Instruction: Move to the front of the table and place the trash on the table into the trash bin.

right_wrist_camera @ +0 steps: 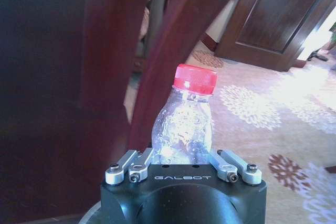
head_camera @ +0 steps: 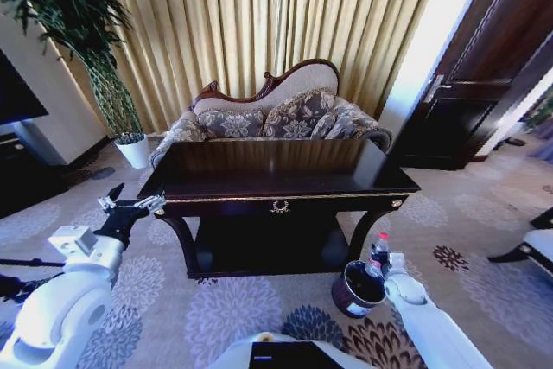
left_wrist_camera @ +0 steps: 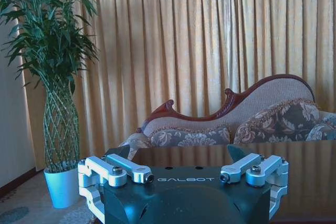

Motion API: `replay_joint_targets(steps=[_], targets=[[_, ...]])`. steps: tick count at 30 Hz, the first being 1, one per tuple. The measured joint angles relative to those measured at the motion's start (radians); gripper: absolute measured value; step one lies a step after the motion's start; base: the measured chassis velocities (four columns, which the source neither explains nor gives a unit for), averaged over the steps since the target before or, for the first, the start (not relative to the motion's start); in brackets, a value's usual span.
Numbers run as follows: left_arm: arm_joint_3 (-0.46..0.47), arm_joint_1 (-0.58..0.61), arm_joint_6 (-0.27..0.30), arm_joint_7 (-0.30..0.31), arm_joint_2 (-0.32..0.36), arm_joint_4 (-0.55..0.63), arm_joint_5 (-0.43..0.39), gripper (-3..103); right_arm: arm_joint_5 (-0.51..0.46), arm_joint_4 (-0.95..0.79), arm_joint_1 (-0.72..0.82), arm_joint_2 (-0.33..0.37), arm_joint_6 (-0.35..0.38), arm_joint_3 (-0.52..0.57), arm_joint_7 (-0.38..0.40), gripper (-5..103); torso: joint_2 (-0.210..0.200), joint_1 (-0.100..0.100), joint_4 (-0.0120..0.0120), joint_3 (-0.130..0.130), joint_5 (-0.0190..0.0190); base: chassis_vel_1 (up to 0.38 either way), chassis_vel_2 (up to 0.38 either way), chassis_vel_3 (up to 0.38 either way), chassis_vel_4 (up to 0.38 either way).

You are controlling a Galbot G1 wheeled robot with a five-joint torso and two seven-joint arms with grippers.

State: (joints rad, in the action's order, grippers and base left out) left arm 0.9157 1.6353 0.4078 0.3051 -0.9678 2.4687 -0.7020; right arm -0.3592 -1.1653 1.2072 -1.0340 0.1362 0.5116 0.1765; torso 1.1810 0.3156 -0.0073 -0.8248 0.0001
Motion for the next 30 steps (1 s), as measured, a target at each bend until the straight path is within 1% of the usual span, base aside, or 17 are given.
replay_joint_targets(steps=[2, 3, 4, 6, 7, 8, 10, 14, 16, 17, 18, 20, 23, 25, 27, 30], targets=[[-0.001, 0.001, 0.0, 0.0, 0.001, 0.001, 0.0, 100, 0.024, 0.05, -0.023, 0.0, -0.025, 0.0, -0.011, 27, 0.0, 0.0, -0.0001, 0.0, -0.0002, 0.0, 0.0, 0.0, 0.0], [-0.002, 0.001, 0.0, 0.0, 0.002, 0.001, 0.0, 100, 0.025, 0.059, -0.028, 0.0, -0.03, 0.001, -0.012, 27, 0.0, 0.0, -0.0002, 0.0, -0.0002, 0.0, 0.0, 0.0, 0.0], [-0.005, 0.001, 0.0, 0.0, 0.003, 0.001, 0.0, 100, 0.025, 0.065, -0.032, -0.002, -0.031, 0.001, -0.013, 24, 0.0, 0.0, -0.0001, 0.0, -0.0001, 0.0, 0.0, 0.0, 0.0], [-0.006, 0.0, 0.0, 0.0, 0.003, 0.001, 0.0, 100, 0.026, 0.066, -0.033, -0.002, -0.032, 0.002, -0.013, 24, 0.0, 0.0, 0.0, 0.0, -0.0001, 0.0, 0.0, 0.0, 0.0], [-0.012, -0.002, 0.0, 0.0, 0.004, 0.0, 0.003, 100, 0.029, 0.066, -0.033, -0.005, -0.032, 0.002, -0.013, 32, 0.0, 0.0, -0.0001, 0.0, -0.0001, 0.0, 0.0, 0.0, 0.0], [-0.017, -0.004, 0.0, 0.001, 0.005, -0.001, 0.005, 100, 0.03, 0.066, -0.033, -0.008, -0.032, 0.003, -0.013, 37, 0.0, 0.0, -0.0002, 0.0, -0.0001, 0.0, 0.0, 0.0, 0.0], [-0.02, -0.006, 0.0, 0.001, 0.005, -0.002, 0.006, 100, 0.031, 0.064, -0.033, -0.009, -0.032, 0.003, -0.013, 37, 0.0, 0.0, -0.0002, 0.0, -0.0002, 0.0, 0.0, 0.0, 0.0], [-0.037, -0.011, 0.0, 0.002, 0.007, -0.006, 0.017, 100, 0.032, 0.049, -0.032, -0.018, -0.032, 0.003, -0.013, 58, 0.0, 0.0, -0.0001, 0.0, -0.0002, 0.0, 0.0, 0.0, 0.0], [-0.038, -0.011, -0.001, 0.002, 0.007, -0.006, 0.018, 100, 0.032, 0.046, -0.032, -0.019, -0.032, 0.003, -0.013, 58, 0.0, 0.0, -0.0001, 0.0, -0.0002, 0.0, 0.0, 0.0, 0.0], [-0.038, -0.011, -0.001, 0.002, 0.007, -0.007, 0.019, 100, 0.032, 0.041, -0.031, -0.02, -0.032, 0.003, -0.013, 64, 0.0, 0.0, -0.0001, 0.0, -0.0001, 0.0, 0.0, 0.0, 0.0], [-0.038, -0.011, -0.002, 0.003, 0.008, -0.007, 0.02, 100, 0.032, 0.037, -0.03, -0.02, -0.031, 0.003, -0.013, 75, 0.0, 0.0, -0.0001, 0.0, -0.0002, 0.0, 0.0, 0.0, 0.0], [-0.038, -0.011, -0.003, 0.003, 0.008, -0.008, 0.02, 100, 0.032, 0.035, -0.029, -0.02, -0.031, 0.003, -0.013, 75, 0.0, 0.0, 0.0, 0.0, -0.0002, 0.0, 0.0, 0.0, 0.0], [-0.036, -0.01, -0.006, 0.004, 0.009, -0.008, 0.021, 100, 0.033, 0.027, -0.023, -0.02, -0.03, 0.006, -0.012, 91, 0.0, 0.0, -0.0001, 0.0, -0.0002, 0.0, 0.0, 0.0, 0.0], [-0.036, -0.009, -0.006, 0.004, 0.009, -0.007, 0.021, 100, 0.033, 0.026, -0.023, -0.02, -0.03, 0.007, -0.012, 91, 0.0, 0.0, -0.0001, 0.0, -0.0002, 0.0, 0.0, 0.0, 0.0], [-0.034, -0.007, -0.006, 0.004, 0.008, -0.003, 0.021, 100, 0.033, 0.017, -0.016, -0.019, -0.03, 0.011, -0.011, 99, 0.0, 0.0, -0.0001, 0.0, -0.0001, 0.0, 0.0, 0.0, 0.0], [-0.034, -0.006, -0.006, 0.004, 0.006, 0.0, 0.021, 100, 0.033, 0.009, -0.01, -0.018, -0.029, 0.014, -0.011, 100, 0.0, 0.0, -0.0001, 0.0, -0.0001, 0.0, 0.0, 0.0, 0.0]])
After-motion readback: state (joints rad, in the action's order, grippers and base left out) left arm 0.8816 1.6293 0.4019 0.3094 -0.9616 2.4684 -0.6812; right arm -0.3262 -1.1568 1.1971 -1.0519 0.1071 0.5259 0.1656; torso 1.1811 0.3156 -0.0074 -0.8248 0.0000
